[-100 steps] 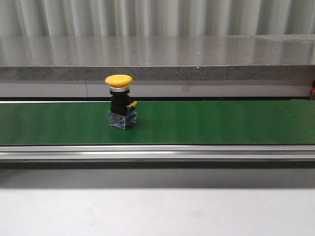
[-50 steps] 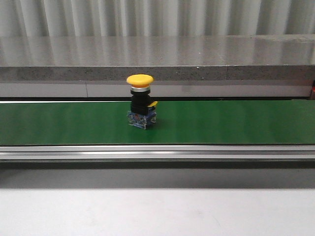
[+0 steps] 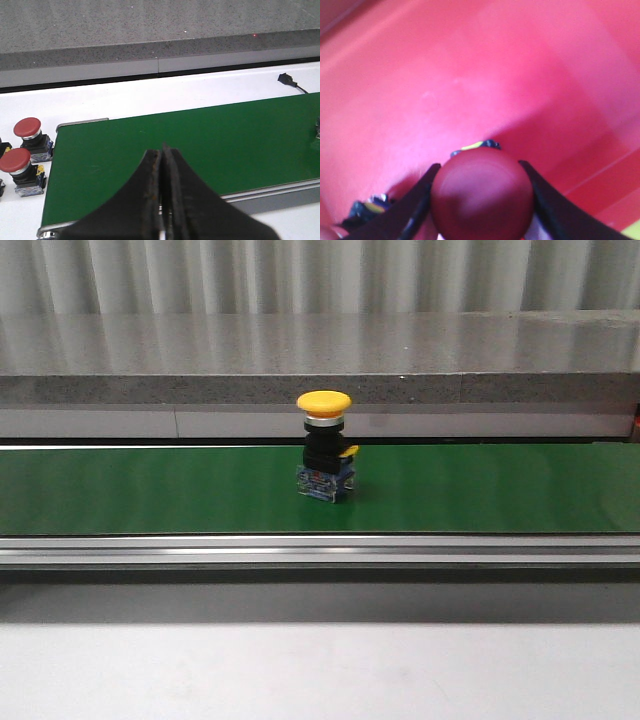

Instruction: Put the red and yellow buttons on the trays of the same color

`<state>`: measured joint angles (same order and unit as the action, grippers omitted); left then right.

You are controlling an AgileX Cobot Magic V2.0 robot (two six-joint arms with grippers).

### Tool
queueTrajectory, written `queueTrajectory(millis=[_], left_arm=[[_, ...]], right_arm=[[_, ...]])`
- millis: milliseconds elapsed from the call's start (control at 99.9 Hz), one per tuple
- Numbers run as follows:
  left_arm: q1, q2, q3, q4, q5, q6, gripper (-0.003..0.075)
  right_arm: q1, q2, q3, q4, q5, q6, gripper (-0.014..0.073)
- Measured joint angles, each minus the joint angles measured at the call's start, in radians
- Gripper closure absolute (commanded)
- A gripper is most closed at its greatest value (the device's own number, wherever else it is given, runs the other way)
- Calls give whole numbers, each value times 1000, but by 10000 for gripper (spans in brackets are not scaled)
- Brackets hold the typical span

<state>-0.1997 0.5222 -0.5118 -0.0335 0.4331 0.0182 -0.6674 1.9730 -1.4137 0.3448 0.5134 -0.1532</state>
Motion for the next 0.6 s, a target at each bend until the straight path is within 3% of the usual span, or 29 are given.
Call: queueTrajectory(millis=[600], left_arm=[[0, 0, 0, 0, 0, 0, 740]], right_arm=[[0, 36, -4, 6, -29, 2, 533]])
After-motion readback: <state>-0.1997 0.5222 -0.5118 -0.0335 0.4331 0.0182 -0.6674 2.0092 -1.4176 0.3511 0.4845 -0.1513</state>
